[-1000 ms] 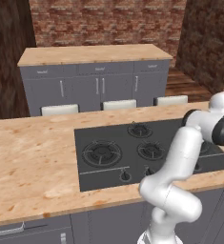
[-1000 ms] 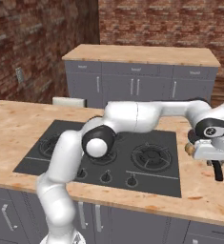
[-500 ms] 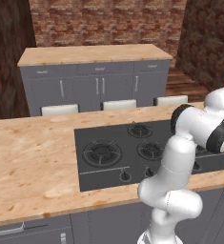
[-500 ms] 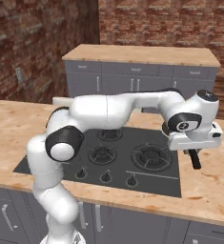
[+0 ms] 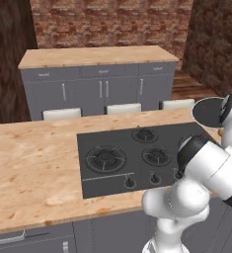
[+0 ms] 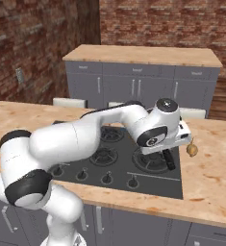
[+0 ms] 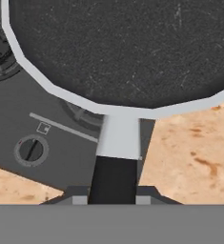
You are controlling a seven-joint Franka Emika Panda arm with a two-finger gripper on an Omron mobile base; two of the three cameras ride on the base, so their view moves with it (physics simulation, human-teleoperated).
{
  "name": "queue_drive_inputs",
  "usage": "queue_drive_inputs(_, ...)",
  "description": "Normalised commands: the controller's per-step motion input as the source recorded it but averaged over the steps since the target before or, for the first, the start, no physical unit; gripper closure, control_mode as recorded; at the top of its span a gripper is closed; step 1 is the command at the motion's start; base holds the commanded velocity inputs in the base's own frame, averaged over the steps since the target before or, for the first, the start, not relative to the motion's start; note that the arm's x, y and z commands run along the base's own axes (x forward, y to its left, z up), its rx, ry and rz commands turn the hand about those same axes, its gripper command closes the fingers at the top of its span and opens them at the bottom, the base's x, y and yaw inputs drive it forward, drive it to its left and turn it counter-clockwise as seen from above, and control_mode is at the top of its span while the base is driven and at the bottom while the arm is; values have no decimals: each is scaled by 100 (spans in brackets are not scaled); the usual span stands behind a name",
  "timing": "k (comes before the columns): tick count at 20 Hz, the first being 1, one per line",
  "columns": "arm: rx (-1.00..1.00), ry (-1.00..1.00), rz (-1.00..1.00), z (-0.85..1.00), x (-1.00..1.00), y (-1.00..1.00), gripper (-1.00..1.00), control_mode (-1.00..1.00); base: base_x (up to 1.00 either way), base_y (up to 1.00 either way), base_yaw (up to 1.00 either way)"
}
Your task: Place the pan on the front center burner on the stove. Then place the tomato and the onion in the pan and turn on the front center burner.
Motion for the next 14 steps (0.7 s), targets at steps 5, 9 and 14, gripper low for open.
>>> queue_drive_inputs(5, -6, -6, 14, 0, 4, 49, 100, -100, 0, 0, 0)
queue_drive_inputs(9, -1, 0, 14, 1, 23, 40, 100, -100, 0, 0, 0)
queue_drive_inputs(14, 0, 7, 12, 16, 42, 26, 100, -100, 0, 0, 0)
